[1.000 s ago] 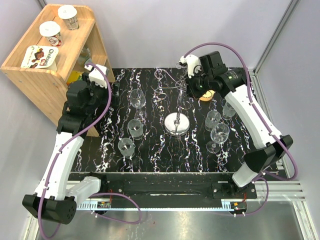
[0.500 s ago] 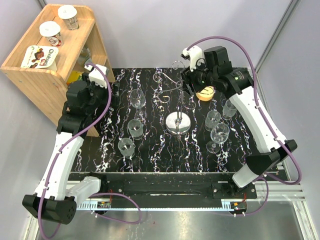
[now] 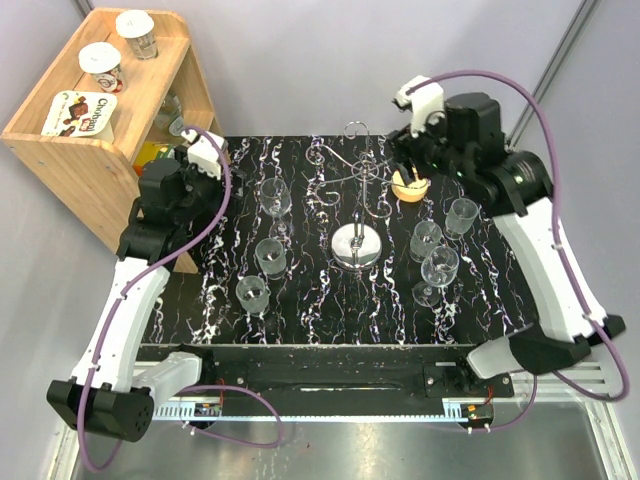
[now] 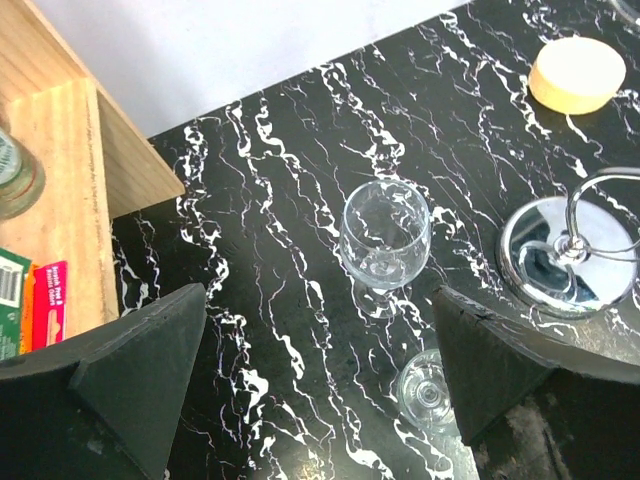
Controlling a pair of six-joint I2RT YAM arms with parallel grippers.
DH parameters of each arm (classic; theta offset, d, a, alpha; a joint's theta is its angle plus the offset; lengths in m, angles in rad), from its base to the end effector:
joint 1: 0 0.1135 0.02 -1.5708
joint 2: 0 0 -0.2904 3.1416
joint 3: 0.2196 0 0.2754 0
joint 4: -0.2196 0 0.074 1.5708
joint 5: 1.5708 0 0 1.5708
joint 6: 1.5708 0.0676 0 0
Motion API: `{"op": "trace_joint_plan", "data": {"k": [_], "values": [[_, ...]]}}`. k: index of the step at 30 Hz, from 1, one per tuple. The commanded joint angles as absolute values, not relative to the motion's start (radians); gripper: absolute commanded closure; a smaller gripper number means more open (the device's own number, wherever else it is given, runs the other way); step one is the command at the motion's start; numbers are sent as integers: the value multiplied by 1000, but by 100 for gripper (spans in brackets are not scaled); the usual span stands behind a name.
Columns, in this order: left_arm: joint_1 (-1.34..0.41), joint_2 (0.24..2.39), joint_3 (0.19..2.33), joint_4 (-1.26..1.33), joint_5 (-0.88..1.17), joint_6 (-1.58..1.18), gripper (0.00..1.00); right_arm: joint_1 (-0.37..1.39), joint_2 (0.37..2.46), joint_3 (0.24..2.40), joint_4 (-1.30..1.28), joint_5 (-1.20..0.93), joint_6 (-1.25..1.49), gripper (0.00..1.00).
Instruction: Place the wine glass upside down on the wine glass rack
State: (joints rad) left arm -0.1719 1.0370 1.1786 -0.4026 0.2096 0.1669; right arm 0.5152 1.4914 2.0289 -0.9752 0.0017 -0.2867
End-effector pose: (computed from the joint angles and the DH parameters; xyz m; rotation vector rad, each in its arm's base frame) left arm 0.2589 -0.0592 0.4247 0.4529 1.7734 -0.1954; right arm 0.2832 0.1602 0.5321 -0.7840 1.8523 0.1442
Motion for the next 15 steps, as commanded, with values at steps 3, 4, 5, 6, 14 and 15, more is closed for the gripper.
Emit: {"op": "trace_joint_plan", "data": {"k": [3,4,5,6,14,15], "values": [[-167,1051,1224,-442,279,228,1,517,1263,1829,-885,305,-339,29],[-166,1049,1223,-442,279,229,1,508,1241,1800,-890,320,-330,29],[-167,1046,1218,-442,279,229,1,482,1211,1769,-899,307,-310,28],[-167,1045,1213,-443,281,229,1,439,1192,1750,-902,284,-293,28],[-167,1042,1218,-460,308,227,1,126,1204,1599,-940,138,-282,30],[-167,1037,1221,-460,308,229,1,89,1222,1582,-934,112,-285,30]]}}
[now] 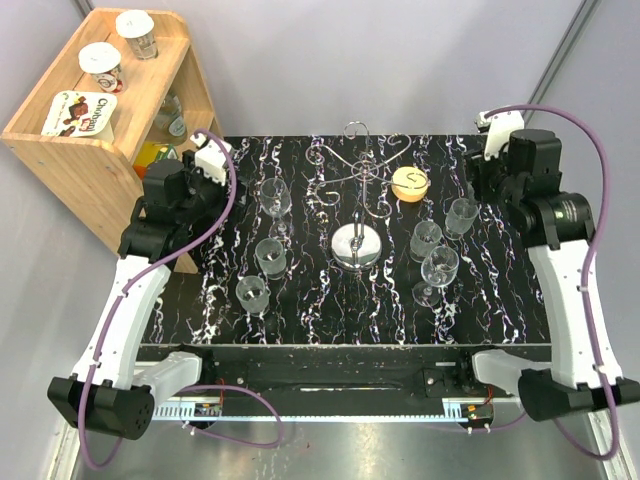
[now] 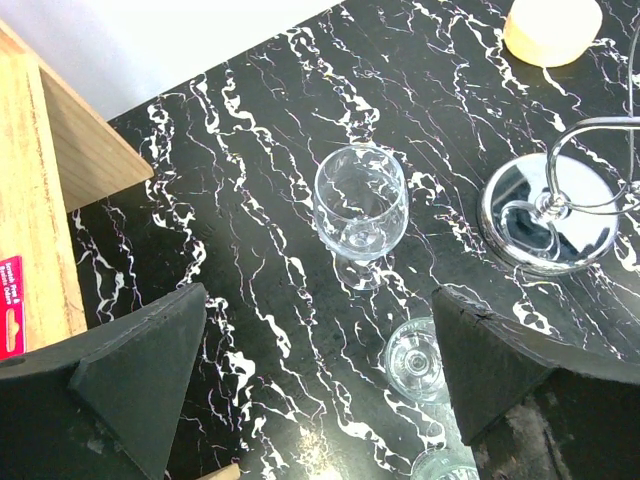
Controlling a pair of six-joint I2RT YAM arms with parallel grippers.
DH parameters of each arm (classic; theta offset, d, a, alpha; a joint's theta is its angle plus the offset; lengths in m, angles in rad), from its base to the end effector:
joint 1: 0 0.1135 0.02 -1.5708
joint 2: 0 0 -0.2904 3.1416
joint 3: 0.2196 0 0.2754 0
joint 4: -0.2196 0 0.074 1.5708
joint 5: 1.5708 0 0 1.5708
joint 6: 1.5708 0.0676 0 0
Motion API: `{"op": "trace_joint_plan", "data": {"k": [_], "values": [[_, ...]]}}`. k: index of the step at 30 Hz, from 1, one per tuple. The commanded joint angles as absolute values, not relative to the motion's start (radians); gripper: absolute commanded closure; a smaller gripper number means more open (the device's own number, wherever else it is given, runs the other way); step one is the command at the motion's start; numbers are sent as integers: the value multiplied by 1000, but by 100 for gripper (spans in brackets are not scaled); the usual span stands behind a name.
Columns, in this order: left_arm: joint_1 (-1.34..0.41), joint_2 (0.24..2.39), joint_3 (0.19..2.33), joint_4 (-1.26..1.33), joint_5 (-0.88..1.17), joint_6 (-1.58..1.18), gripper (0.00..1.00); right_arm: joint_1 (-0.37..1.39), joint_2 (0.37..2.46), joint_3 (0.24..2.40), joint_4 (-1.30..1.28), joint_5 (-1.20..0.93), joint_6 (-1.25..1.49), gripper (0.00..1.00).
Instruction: Place the wine glass upside down on the wine glass rack
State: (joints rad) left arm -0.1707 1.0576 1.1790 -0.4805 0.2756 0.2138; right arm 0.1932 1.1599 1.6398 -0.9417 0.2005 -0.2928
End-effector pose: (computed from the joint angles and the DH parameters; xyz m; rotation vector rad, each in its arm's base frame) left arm 0.2601 -0.0635 0.4097 0.5462 1.8437 -0.2368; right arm 0.2384 0.0329 0.4946 -0.3655 1.9997 -0.2664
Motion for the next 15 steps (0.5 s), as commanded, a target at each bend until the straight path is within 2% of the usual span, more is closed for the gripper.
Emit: {"op": "trace_joint_plan", "data": {"k": [1,9,15], "values": [[-167,1031,1220,-459,308,224,1,63,1245,1568,-919,94,-291,31],[-167,1005,1203,-449,310,216,1,-63,1452,1516,-815,20,-314,36],[-167,988,1201,-453,301,221,1,-121,1595,1517,-762,-37,-322,44]]}}
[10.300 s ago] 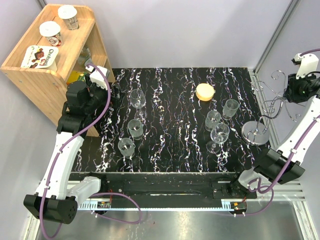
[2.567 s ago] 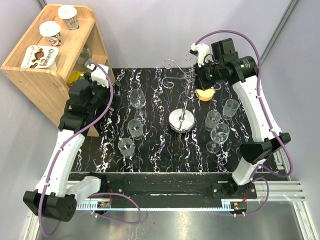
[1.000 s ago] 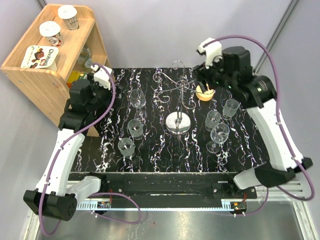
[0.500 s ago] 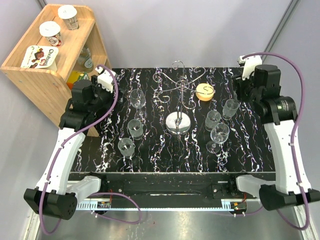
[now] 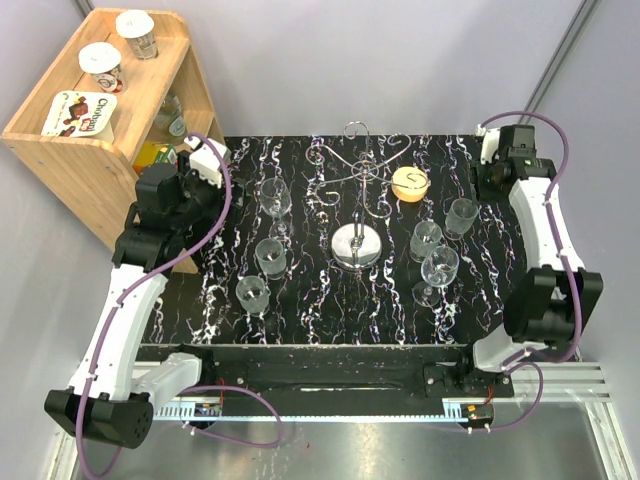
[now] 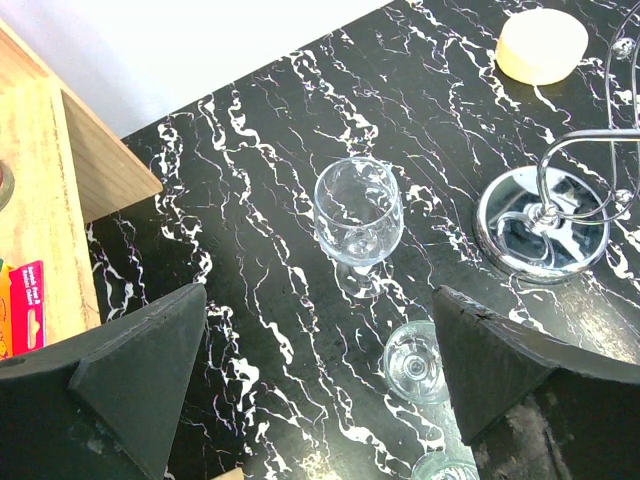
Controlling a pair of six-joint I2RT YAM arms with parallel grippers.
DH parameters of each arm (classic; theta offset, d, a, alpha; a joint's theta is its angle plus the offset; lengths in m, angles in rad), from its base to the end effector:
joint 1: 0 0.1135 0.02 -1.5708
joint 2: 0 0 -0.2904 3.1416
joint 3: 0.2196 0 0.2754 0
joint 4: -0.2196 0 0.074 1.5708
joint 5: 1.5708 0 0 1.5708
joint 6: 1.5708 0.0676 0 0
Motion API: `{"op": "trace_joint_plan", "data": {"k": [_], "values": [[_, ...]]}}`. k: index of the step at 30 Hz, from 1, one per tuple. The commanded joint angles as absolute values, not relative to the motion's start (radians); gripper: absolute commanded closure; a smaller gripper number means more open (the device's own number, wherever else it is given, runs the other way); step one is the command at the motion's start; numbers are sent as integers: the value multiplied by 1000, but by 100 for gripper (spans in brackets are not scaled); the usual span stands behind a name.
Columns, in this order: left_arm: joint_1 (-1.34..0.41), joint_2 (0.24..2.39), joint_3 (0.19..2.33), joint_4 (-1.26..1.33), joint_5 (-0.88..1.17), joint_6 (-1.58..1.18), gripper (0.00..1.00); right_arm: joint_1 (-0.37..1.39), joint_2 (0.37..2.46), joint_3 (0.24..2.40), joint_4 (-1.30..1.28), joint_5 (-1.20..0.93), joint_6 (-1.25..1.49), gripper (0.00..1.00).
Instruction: Place the wine glass upside down on the wine glass rack
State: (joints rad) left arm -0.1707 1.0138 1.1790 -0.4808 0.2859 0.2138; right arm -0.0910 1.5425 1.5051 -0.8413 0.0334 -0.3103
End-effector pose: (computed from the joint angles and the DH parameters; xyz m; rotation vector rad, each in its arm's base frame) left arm 0.2468 -0.0619 0.4203 0.5490 1.7982 -0.2399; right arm 0.3712 -0.0361 0.3447 -0.2546 2.4479 -0.2171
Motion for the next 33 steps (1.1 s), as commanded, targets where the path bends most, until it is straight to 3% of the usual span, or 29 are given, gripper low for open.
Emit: {"op": "trace_joint_plan", "data": {"k": [1,18,21,33], "values": [[-167,986,1203,-454,298,221,1,-123,1621,1523,-762,-41,-324,46],[-167,991,1195,-449,301,209,1,-152,1876,1580,-700,-49,-324,50],[-166,991,1195,-448,305,206,1,-155,1902,1588,-692,-57,-319,56],[-167,994,1200,-445,324,201,1,-173,1844,1605,-727,-89,-311,100]]}}
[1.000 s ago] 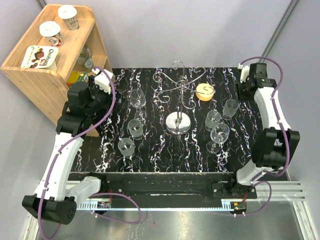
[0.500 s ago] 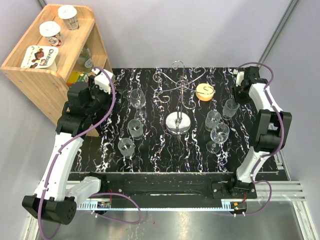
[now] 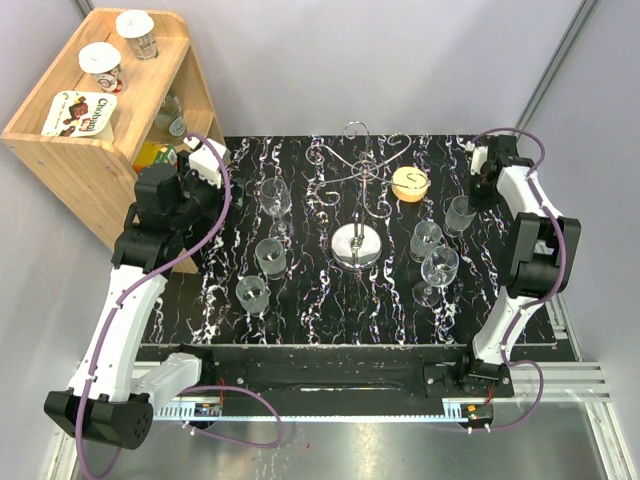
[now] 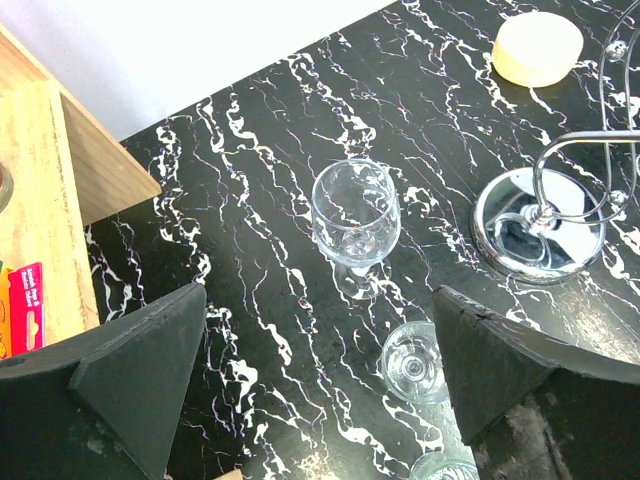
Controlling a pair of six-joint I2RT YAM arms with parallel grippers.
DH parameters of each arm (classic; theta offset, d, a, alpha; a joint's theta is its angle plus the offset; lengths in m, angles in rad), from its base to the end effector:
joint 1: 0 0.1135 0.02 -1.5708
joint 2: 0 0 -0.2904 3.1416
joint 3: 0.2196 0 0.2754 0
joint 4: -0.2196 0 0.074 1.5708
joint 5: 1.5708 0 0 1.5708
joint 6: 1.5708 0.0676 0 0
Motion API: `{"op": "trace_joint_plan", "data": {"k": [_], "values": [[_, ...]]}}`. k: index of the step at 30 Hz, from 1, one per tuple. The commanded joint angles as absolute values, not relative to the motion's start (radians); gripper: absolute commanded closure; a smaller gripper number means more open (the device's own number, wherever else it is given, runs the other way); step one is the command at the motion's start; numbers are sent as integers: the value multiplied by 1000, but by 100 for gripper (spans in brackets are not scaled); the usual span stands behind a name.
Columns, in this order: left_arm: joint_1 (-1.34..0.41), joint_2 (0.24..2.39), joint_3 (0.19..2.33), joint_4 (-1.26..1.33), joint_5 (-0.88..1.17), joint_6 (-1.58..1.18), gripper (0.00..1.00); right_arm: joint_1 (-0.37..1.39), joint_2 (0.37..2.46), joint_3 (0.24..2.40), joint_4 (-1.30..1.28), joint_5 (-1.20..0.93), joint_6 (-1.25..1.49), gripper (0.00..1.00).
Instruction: Place the wine glass upside down on the wine glass rack
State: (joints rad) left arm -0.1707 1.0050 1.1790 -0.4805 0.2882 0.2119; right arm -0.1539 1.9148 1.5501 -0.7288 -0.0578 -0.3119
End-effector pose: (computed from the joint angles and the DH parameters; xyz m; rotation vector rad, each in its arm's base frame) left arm 0.2441 -0.0616 0.4224 0.5480 1.7893 -0.2419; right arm 0.4507 -0.0660 0.2214 -0.2288 2.6534 -0.0746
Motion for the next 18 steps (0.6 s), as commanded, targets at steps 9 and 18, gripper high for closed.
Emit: {"op": "trace_joint_plan", "data": {"k": [9,18], "values": [[-167,1035,1304,-445,472,166,1,-206,1645,1722,-837,-120,-278,100],[-224,1155,1615,-511,647,115,1,-206,1562,2177,-1083,-271,-219,100]]}}
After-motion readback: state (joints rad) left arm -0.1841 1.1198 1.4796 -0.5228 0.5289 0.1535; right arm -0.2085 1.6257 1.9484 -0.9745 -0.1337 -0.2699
